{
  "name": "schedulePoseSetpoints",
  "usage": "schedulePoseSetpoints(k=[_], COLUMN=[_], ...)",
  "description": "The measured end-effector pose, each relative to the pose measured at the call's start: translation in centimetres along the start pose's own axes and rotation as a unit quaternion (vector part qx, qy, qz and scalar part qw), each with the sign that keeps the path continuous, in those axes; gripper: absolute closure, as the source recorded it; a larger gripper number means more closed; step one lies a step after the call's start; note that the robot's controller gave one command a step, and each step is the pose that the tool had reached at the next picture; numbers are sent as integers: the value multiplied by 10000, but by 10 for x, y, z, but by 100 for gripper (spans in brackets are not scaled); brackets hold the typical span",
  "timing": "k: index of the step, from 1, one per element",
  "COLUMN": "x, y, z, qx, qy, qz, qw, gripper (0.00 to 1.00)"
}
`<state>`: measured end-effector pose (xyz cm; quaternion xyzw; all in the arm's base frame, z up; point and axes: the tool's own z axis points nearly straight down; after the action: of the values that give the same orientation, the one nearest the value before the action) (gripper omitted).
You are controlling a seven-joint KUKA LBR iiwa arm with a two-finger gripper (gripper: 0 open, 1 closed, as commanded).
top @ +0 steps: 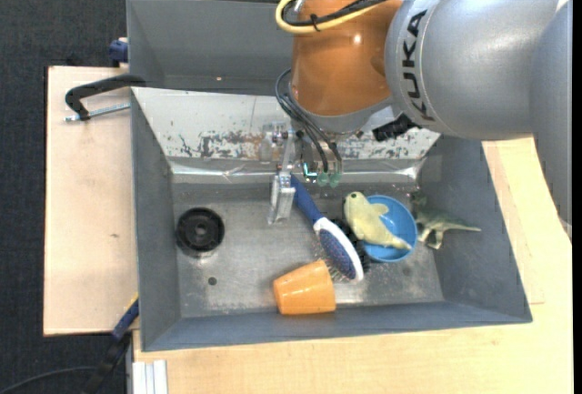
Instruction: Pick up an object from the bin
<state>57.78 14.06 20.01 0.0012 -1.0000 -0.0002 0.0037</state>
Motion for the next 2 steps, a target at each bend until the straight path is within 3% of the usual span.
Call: schedulePoseSetpoints(k=[1, 2], x=[37, 36], y=[83, 80], z=[130, 129], qx=[-10, -10], qy=[-58, -58], qz=[-1035, -1012], qw=[9946, 9948], gripper=[0, 100])
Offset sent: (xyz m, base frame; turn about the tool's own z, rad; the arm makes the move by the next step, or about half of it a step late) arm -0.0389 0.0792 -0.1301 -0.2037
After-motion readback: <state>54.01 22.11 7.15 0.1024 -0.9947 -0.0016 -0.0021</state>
